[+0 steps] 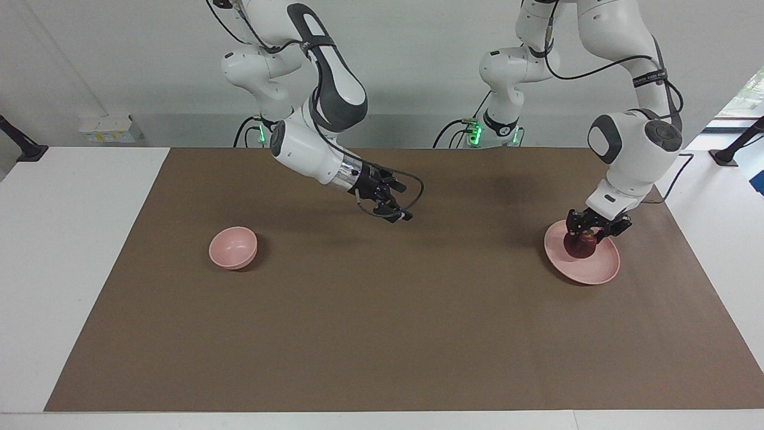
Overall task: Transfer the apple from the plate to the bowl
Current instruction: 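Carry the apple with the left gripper toward the waiting right gripper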
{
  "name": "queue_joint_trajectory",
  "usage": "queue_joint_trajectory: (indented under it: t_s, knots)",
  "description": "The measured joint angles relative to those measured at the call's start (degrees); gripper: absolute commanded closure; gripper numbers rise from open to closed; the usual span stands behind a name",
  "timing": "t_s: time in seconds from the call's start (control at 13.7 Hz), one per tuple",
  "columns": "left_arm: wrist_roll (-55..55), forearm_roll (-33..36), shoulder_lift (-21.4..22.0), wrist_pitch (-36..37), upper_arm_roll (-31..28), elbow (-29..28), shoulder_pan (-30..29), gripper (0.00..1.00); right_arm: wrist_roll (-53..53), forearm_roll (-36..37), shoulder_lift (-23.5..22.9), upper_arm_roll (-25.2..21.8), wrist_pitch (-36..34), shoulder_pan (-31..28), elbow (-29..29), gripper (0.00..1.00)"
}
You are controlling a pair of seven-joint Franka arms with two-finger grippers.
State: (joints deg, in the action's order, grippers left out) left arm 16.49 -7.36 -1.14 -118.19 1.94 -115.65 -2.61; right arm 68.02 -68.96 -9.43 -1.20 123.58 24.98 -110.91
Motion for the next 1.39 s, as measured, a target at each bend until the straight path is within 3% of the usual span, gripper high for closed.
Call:
queue_joint_trajectory:
  t_s: [0.22, 0.58, 0.95, 1.39]
  knots:
    - [0.62, -8.54, 0.61, 6.02, 0.52, 3.45, 2.32, 1.0, 5.65, -0.13, 1.12, 0.04, -1.04, 0.01, 1.49, 0.0]
    - [0.66, -21.51, 0.42, 9.45, 1.51, 3.75, 6.65, 1.0, 15.08, -0.14, 2.32, 0.3, -0.8, 2.31, 3.69, 0.0]
    - [0.69, -33.8, 0.42, 13.59, 4.16, 4.07, 6.85, 1.0, 16.36, 0.64, 2.23, 0.41, 2.39, 6.03, 2.15, 0.0]
    - [0.69, -42.07, 0.42, 18.07, 4.33, 4.49, 6.85, 1.0, 16.36, 0.67, 1.82, 0.43, 7.88, 9.34, 0.91, 0.0]
